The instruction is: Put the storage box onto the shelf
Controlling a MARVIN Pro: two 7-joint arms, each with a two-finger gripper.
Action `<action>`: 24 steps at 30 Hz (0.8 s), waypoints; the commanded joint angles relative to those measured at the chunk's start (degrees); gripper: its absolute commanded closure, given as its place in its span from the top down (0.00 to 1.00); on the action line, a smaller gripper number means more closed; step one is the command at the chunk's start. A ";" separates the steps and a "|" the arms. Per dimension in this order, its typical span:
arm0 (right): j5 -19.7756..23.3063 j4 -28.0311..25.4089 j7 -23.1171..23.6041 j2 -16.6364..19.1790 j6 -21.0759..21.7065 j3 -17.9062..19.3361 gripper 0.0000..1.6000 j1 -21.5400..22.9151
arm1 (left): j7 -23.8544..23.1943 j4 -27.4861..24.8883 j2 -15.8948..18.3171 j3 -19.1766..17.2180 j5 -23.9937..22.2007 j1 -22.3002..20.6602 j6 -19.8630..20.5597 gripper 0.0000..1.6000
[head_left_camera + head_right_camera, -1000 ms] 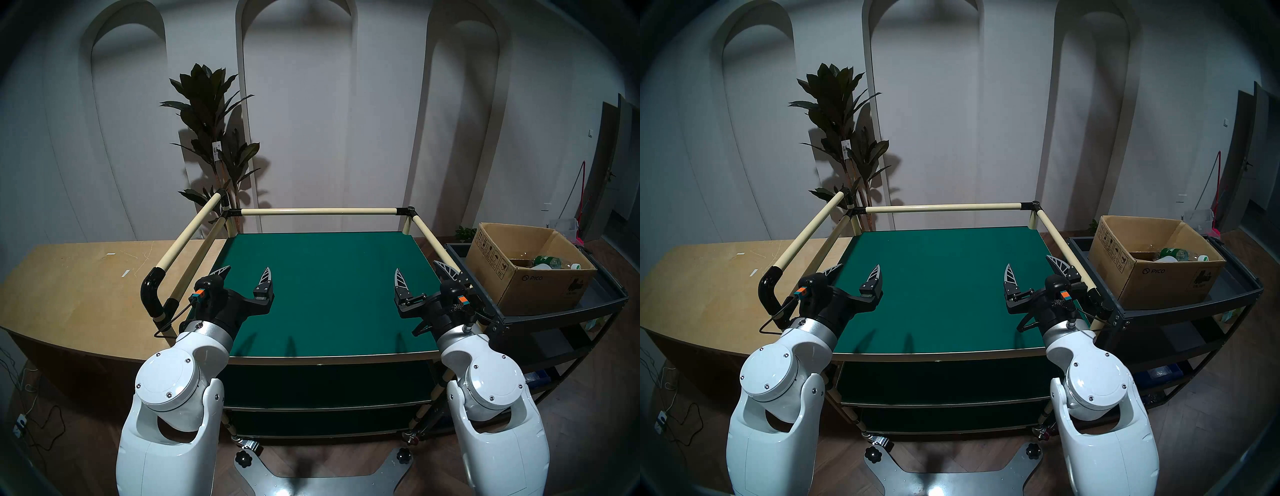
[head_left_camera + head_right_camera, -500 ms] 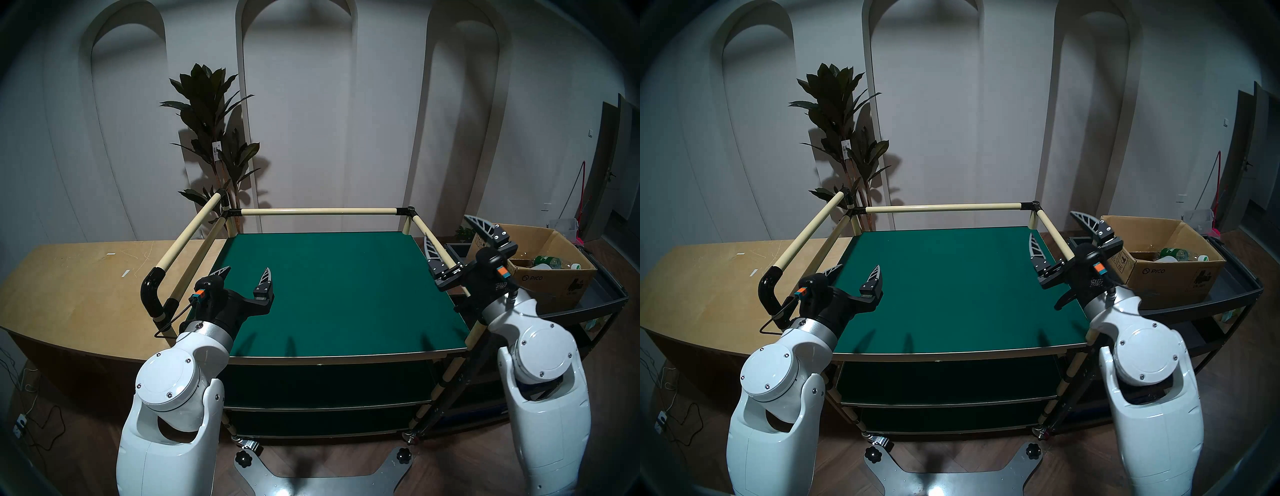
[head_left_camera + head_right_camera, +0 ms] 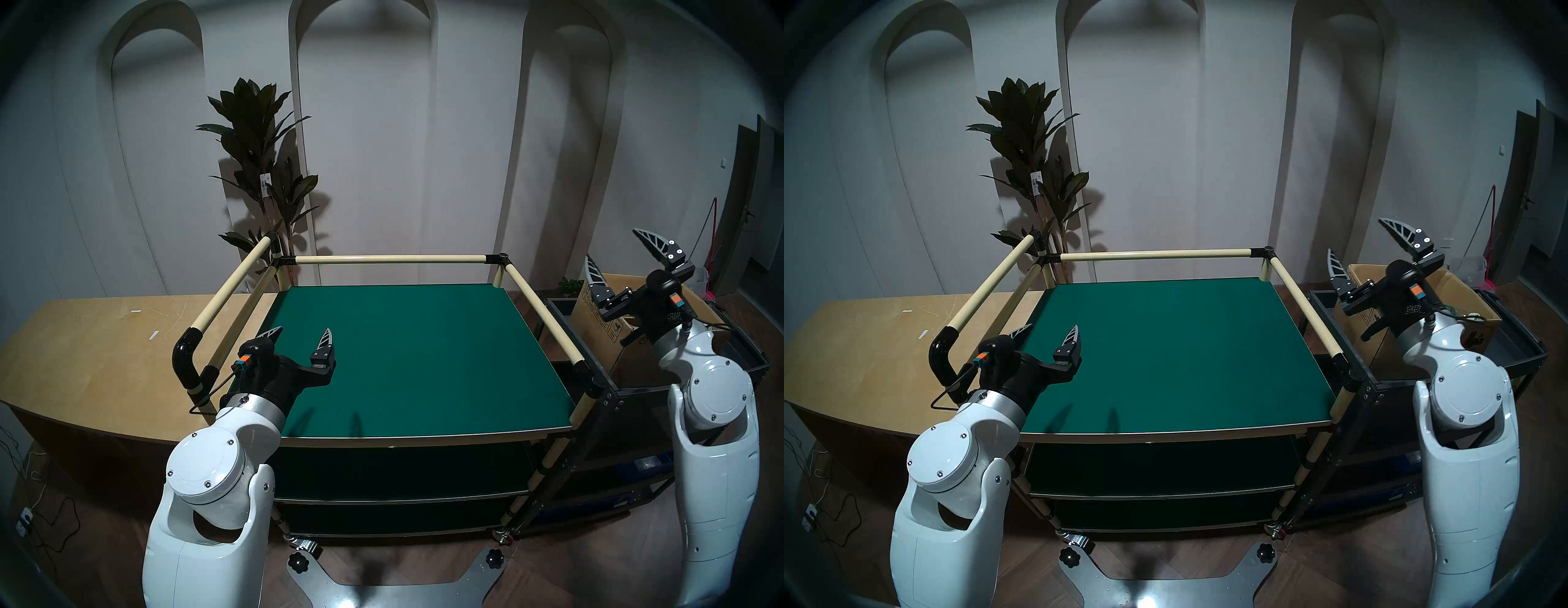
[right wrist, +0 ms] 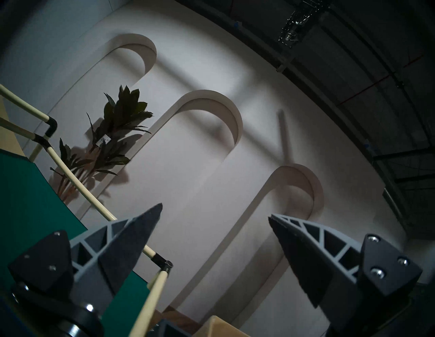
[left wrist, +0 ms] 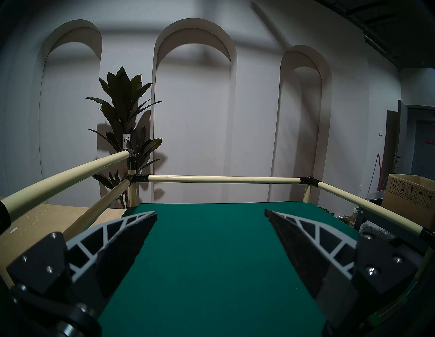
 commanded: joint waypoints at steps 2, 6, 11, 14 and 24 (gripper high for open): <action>-0.02 3.56 1.69 6.23 -3.76 5.35 1.00 4.53 | -0.12 -1.02 0.06 0.03 -0.02 -0.23 -0.21 1.00; -1.28 4.24 5.97 9.23 -5.67 7.91 1.00 4.86 | -0.11 -0.99 0.06 0.04 -0.02 -0.24 -0.22 1.00; -3.18 4.58 11.79 11.88 -6.45 11.65 1.00 5.89 | -0.09 -0.91 0.04 0.04 -0.02 -0.28 -0.22 1.00; -3.94 5.55 15.40 13.67 -6.65 13.77 1.00 6.73 | -0.08 -0.87 0.04 0.05 -0.02 -0.30 -0.22 1.00; -7.30 8.71 27.54 20.01 -7.84 18.47 1.00 11.69 | -0.03 -0.67 0.02 0.06 -0.02 -0.37 -0.22 1.00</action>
